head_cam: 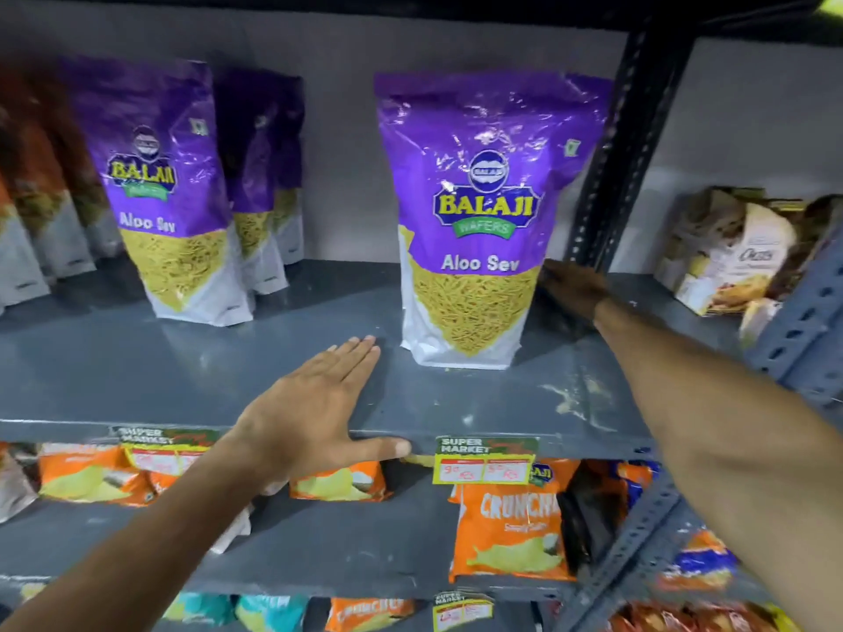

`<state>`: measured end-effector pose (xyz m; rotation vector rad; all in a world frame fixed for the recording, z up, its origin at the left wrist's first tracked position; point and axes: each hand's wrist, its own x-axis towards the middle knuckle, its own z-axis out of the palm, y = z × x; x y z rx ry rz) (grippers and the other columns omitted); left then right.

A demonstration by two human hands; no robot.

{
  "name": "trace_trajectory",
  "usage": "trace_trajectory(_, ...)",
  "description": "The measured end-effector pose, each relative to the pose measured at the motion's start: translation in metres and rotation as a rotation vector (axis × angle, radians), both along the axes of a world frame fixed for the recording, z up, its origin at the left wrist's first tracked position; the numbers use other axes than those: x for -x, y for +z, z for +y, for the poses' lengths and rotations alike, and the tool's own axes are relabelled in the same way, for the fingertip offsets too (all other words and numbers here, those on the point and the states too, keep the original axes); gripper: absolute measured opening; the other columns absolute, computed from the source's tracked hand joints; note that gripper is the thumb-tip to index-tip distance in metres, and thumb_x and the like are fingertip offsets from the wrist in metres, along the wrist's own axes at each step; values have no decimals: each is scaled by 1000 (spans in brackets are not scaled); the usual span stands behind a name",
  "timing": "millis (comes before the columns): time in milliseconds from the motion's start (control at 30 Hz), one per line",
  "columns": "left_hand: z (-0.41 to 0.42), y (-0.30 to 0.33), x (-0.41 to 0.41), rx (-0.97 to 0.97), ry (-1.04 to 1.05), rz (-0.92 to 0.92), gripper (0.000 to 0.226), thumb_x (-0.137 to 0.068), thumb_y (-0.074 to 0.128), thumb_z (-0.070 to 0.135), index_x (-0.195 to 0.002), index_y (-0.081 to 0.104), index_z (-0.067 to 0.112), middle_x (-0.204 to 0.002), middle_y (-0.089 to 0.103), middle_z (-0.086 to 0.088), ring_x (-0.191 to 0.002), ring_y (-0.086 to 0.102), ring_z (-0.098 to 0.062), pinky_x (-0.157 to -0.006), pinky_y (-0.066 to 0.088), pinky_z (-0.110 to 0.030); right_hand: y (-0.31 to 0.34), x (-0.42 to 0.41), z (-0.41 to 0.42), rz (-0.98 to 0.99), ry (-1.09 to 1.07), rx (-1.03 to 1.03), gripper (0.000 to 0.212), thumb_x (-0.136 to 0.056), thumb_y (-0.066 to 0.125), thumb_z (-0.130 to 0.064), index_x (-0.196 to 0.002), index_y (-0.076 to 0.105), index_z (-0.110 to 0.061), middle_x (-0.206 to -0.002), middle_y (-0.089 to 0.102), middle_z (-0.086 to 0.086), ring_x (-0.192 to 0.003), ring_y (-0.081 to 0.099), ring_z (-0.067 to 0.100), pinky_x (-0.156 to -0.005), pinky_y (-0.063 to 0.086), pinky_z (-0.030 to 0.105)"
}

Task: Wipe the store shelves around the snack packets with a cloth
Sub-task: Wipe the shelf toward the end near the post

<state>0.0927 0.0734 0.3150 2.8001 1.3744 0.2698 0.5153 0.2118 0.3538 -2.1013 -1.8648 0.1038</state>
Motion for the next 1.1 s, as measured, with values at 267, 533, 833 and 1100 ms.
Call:
trace_trajectory(267,-1,3,-2,33,2,26,133,-71,23,105,-166,-3,16,-176,-6,2,-162,-3,-12,-130,-3,-30,-28,6,-47,72,-52,-46,39,-97,36,-60,-124,61,-46,-126,69,-1,-115,65,21,-99,51,37)
trace_trajectory(533,0,6,0,60,-19,25,141,-65,13,109,-166,-1,11,-177,-2,-5,-162,-1,-17,-132,2,-36,8,88,-178,51,-150,-11,29,-100,45,-33,-123,60,-25,-136,63,12,-120,60,33,-85,47,36)
trace_trajectory(833,-4,8,1,37,-39,25,139,-68,15,106,-165,1,7,-176,1,-9,-163,4,-22,-132,3,-36,-7,133,-255,38,-154,-101,42,-105,43,-30,-147,48,-37,-154,49,-2,-136,50,26,-104,44,38)
trace_trajectory(1100,-6,9,0,35,-24,27,131,-75,23,102,-166,-1,12,-177,-1,-5,-163,3,-20,-129,3,-34,-15,133,-273,10,-175,-145,41,-107,42,-28,-148,47,-29,-149,55,1,-131,55,25,-100,48,40)
